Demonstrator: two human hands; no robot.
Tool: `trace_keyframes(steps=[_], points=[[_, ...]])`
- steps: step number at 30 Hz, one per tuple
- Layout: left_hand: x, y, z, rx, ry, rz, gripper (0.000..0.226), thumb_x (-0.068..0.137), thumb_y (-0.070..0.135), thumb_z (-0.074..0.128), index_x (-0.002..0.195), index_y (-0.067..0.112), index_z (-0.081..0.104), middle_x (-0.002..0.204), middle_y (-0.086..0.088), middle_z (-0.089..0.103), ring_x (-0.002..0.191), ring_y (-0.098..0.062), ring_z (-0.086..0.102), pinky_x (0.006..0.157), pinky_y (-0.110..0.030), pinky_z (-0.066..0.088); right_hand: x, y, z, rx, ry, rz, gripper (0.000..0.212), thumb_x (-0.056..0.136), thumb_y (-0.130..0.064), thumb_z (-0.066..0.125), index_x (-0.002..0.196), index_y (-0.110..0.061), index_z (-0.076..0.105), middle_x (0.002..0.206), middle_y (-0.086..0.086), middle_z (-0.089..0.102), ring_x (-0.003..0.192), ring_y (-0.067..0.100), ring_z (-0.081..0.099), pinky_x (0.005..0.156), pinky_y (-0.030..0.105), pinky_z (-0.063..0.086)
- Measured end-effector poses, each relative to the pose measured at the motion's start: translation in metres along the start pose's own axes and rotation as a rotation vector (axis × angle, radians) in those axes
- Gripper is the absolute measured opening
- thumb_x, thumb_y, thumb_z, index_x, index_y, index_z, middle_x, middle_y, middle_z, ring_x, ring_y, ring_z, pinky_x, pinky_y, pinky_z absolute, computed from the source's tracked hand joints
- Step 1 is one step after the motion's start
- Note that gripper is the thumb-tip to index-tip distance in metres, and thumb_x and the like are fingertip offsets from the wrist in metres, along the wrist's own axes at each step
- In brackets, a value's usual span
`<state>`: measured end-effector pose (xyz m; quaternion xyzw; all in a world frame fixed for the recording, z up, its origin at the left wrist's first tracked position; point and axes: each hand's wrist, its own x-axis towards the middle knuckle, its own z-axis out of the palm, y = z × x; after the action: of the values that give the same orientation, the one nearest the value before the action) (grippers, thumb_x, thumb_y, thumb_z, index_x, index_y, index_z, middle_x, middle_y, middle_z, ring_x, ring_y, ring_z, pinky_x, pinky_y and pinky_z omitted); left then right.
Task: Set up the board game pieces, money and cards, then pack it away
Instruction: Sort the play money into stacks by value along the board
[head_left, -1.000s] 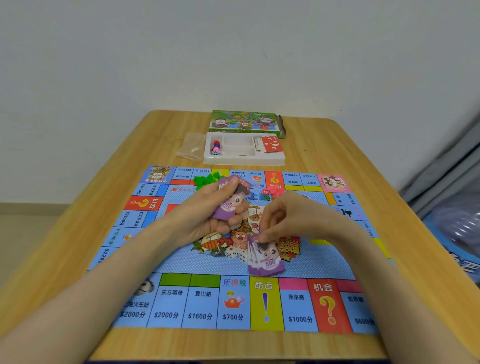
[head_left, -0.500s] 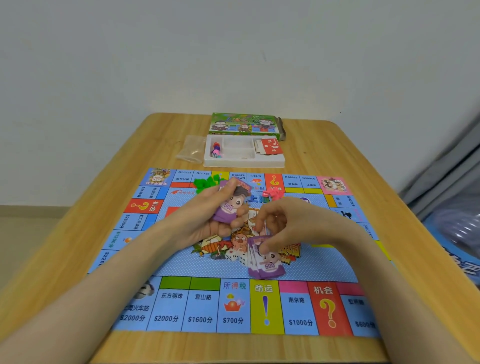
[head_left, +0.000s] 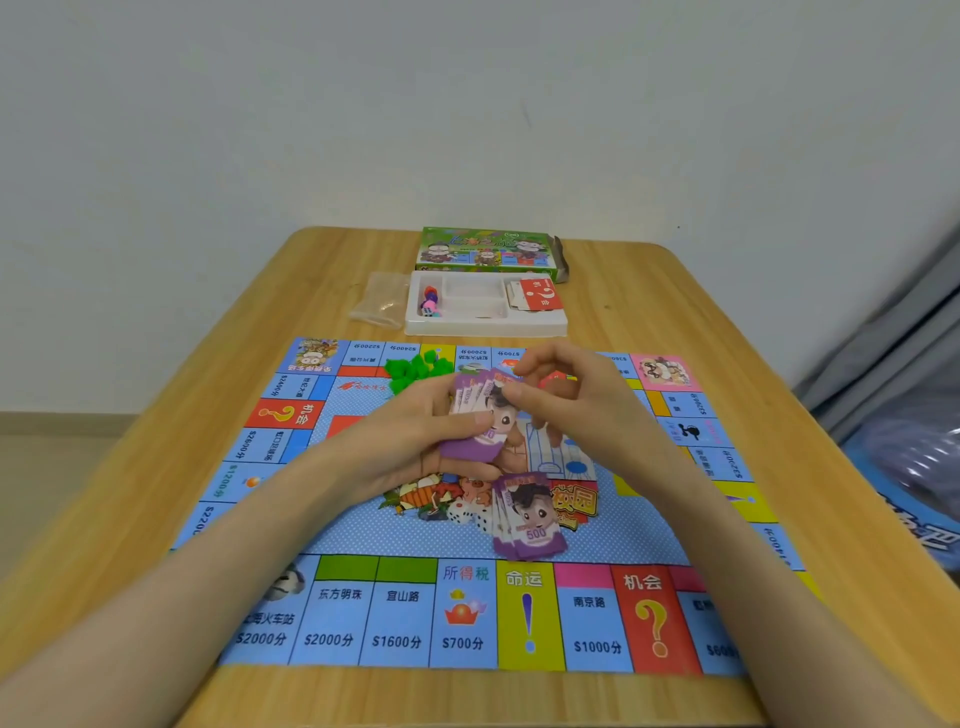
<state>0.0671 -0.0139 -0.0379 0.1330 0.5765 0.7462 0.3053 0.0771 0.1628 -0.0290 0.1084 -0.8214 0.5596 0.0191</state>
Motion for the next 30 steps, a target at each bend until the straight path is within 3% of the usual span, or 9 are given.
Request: trace_keyframes(steps=[6,10,15,20,22,26,30], points=[[0.0,-0.002,-0.001,0.09,0.073,0.026,0.031,0.078,0.006,0.061,0.108,0.012,0.056,0.085,-0.009,0.074,0.069,-0.022,0.073,0.05,-0.021,0.056,0.0,0.002,0.007,0.01,0.047,-0.13,0.017,0.078,-0.001,0.072,0.074,-0.012,0.059,0.058,0.009,0.058,0.046,0.009,0.059,0.042,0.02,0.044],[0.001,-0.001,-0.001,0.103,0.086,0.029,0.033,0.072,0.013,0.062,0.104,0.011,0.056,0.079,-0.008,0.074,0.061,-0.019,0.071,0.047,-0.02,0.055,0.0,0.004,0.007,0.029,0.054,-0.157,0.02,0.083,0.003,0.065,0.079,-0.016,0.064,0.061,0.011,0.06,0.046,0.012,0.062,0.041,0.022,0.042],[0.001,-0.001,-0.001,0.073,0.094,0.035,0.033,0.071,0.014,0.062,0.103,0.011,0.056,0.075,-0.009,0.073,0.055,-0.016,0.069,0.045,-0.019,0.053,0.0,0.004,0.007,-0.001,0.042,-0.184,0.014,0.091,0.0,0.056,0.096,-0.011,0.064,0.065,-0.001,0.064,0.044,0.011,0.059,0.045,0.009,0.037],[0.003,0.0,-0.006,0.066,0.165,0.07,0.037,0.073,0.016,0.064,0.106,0.003,0.056,0.075,-0.009,0.072,0.058,-0.015,0.069,0.048,-0.019,0.055,0.003,-0.001,-0.012,0.14,0.235,-0.047,0.013,0.091,-0.003,0.057,0.082,-0.011,0.061,0.059,-0.002,0.064,0.041,0.005,0.047,0.041,0.013,0.034],[0.004,-0.001,-0.009,0.041,0.203,0.082,0.033,0.073,0.018,0.064,0.102,0.005,0.057,0.078,-0.009,0.072,0.062,-0.017,0.07,0.049,-0.02,0.056,0.001,-0.004,-0.024,0.177,0.143,0.057,0.007,0.089,-0.006,0.061,0.083,-0.007,0.065,0.067,0.005,0.067,0.045,0.005,0.043,0.042,0.016,0.033],[0.005,-0.002,-0.01,0.018,0.222,0.068,0.033,0.075,0.017,0.065,0.103,0.004,0.057,0.08,-0.01,0.072,0.067,-0.019,0.071,0.049,-0.02,0.055,-0.006,-0.01,-0.031,-0.036,-0.322,0.204,0.007,0.084,-0.014,0.068,0.08,-0.008,0.068,0.069,0.004,0.07,0.05,0.008,0.048,0.045,0.015,0.035],[0.005,-0.002,-0.01,0.02,0.221,0.06,0.034,0.075,0.017,0.064,0.105,0.003,0.057,0.077,-0.009,0.072,0.065,-0.018,0.07,0.049,-0.02,0.055,-0.007,-0.008,-0.019,-0.172,-0.467,0.222,0.011,0.078,-0.017,0.075,0.072,-0.015,0.066,0.077,0.019,0.069,0.065,0.018,0.055,0.05,0.014,0.038]])
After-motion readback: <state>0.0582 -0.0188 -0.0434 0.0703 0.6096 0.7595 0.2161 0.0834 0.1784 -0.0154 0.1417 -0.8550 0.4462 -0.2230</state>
